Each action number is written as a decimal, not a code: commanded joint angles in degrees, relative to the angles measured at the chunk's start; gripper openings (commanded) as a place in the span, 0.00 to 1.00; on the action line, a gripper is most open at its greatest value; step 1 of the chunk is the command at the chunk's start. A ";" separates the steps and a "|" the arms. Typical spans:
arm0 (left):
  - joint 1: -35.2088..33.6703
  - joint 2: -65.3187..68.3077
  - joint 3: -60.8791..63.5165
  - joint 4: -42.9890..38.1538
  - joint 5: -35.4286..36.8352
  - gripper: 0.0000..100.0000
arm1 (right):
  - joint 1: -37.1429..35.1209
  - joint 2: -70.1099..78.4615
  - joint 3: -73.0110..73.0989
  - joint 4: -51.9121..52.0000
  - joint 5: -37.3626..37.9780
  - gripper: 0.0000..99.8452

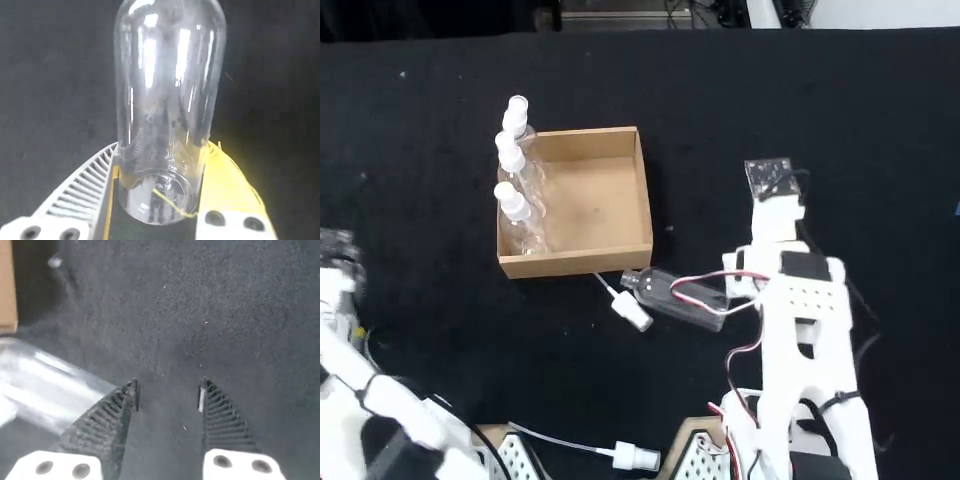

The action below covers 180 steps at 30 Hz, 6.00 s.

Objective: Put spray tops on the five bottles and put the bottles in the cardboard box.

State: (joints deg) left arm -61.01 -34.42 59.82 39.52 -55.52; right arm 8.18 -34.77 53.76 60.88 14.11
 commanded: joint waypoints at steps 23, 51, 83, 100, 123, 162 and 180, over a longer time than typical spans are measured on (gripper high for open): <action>6.02 -55.03 15.16 21.27 25.76 0.09 | -29.71 -18.95 -10.68 35.78 24.88 0.17; 8.48 -17.32 -3.12 16.79 30.51 0.09 | -49.23 7.43 -1.89 0.26 0.00 0.17; 10.42 -17.76 -2.51 16.88 30.42 0.09 | -41.85 22.73 -0.66 -10.55 -7.12 0.07; 10.95 -17.85 -3.12 16.88 30.51 0.09 | -34.73 4.35 3.21 11.43 20.75 0.02; 18.24 -17.85 -9.98 20.31 42.20 0.09 | 34.20 -0.22 -11.12 10.11 26.99 0.02; 19.65 -17.85 -6.55 20.40 51.08 0.09 | 41.67 -0.66 -1.98 8.00 114.55 0.30; 19.65 -17.85 -6.37 20.57 50.99 0.09 | 34.29 -1.01 12.18 -15.38 81.85 0.01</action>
State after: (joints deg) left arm -40.79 -52.00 53.85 60.79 -4.70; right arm 45.01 -32.92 70.02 46.37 112.13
